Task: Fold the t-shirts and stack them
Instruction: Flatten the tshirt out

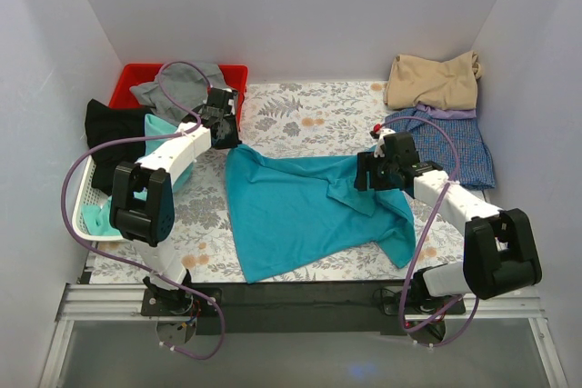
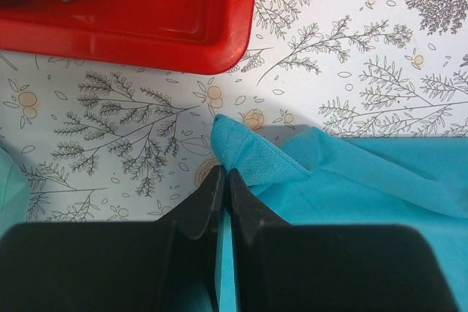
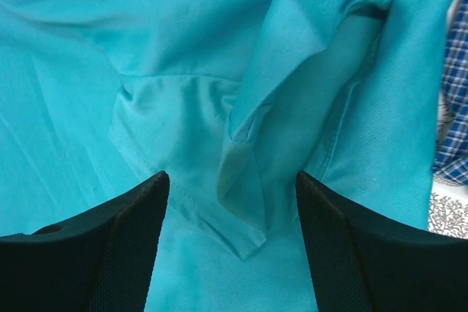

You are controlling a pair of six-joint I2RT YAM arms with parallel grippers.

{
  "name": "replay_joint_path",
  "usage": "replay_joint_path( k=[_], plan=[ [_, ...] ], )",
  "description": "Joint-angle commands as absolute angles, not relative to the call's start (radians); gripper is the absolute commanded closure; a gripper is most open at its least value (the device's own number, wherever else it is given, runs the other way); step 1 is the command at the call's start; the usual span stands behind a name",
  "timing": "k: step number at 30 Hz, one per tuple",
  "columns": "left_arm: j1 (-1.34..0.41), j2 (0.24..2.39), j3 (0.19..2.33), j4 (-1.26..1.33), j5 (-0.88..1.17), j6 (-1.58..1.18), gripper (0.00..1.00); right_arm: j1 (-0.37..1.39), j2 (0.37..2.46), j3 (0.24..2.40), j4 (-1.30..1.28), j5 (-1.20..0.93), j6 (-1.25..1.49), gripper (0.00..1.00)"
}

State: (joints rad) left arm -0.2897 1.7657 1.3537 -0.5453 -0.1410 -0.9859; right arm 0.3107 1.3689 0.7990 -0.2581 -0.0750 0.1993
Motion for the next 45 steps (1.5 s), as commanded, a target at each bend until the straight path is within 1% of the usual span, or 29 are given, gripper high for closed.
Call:
replay_joint_path(
  k=[1, 4, 5, 7, 8, 11, 12, 13, 14, 17, 20, 22, 25, 27, 32, 36, 38, 42, 43, 45],
  plan=[
    [-0.287, 1.749, 1.342, -0.531, -0.141, -0.971, 1.00, 0.311, 1.351, 0.781, -0.196, -0.127, 0.186, 0.27],
    [-0.287, 1.756, 1.341, -0.532, -0.147, -0.971, 1.00, 0.311, 1.388, 0.775, -0.175, -0.138, 0.181, 0.36],
    [-0.287, 1.758, 1.341, -0.534, -0.150, -0.971, 1.00, 0.313, 1.396, 0.775, -0.170, -0.144, 0.181, 0.50],
    [-0.287, 1.756, 1.336, -0.532, -0.152, -0.976, 1.00, 0.311, 1.410, 0.764, -0.143, -0.150, 0.183, 0.62],
    [-0.287, 1.753, 1.333, -0.526, -0.147, -0.974, 1.00, 0.311, 1.410, 0.759, -0.137, -0.143, 0.183, 0.76],
    [-0.287, 1.752, 1.330, -0.520, -0.138, -0.971, 1.00, 0.311, 1.433, 0.764, -0.123, -0.109, 0.173, 0.78],
    [-0.287, 1.753, 1.331, -0.520, -0.132, -0.973, 1.00, 0.311, 1.448, 0.765, -0.120, -0.106, 0.164, 0.84],
    [-0.287, 1.752, 1.325, -0.517, -0.132, -0.971, 1.00, 0.311, 1.454, 0.772, -0.115, -0.103, 0.166, 0.94],
    [-0.287, 1.752, 1.324, -0.514, -0.130, -0.971, 1.00, 0.311, 1.459, 0.775, -0.110, -0.101, 0.166, 0.99],
    [-0.287, 1.747, 1.324, -0.515, -0.130, -0.971, 1.00, 0.311, 1.434, 0.791, -0.113, -0.100, 0.163, 0.99],
    [-0.287, 1.706, 1.336, -0.529, -0.147, -0.956, 1.00, 0.311, 1.321, 0.816, -0.139, -0.049, 0.166, 0.99],
    [-0.287, 1.678, 1.356, -0.554, -0.181, -0.946, 1.00, 0.311, 1.203, 0.827, -0.153, 0.027, 0.166, 0.99],
    [-0.287, 1.605, 1.423, -0.639, -0.253, -0.940, 1.00, 0.311, 1.019, 0.851, -0.185, 0.116, 0.170, 0.99],
    [-0.287, 1.519, 1.448, -0.669, -0.299, -0.930, 1.00, 0.311, 0.898, 0.889, -0.225, 0.153, 0.169, 0.99],
    [-0.287, 1.333, 1.474, -0.699, -0.342, -0.894, 1.00, 0.311, 0.746, 0.994, -0.310, 0.189, 0.144, 0.99],
    [-0.285, 1.173, 1.523, -0.762, -0.336, -0.890, 1.00, 0.311, 0.635, 1.075, -0.366, 0.170, 0.147, 0.99],
    [-0.287, 1.119, 1.557, -0.799, -0.330, -0.888, 1.00, 0.311, 0.611, 1.153, -0.415, 0.141, 0.146, 0.99],
    [-0.287, 0.951, 1.594, -0.841, -0.191, -0.876, 1.00, 0.311, 0.525, 1.278, -0.463, 0.014, 0.135, 0.99],
    [-0.287, 0.887, 1.600, -0.848, -0.129, -0.880, 1.00, 0.311, 0.514, 1.302, -0.475, 0.008, 0.133, 0.99],
    [-0.287, 0.838, 1.631, -0.870, -0.085, -0.894, 1.00, 0.310, 0.482, 1.379, -0.515, -0.066, 0.133, 0.99]
  ],
)
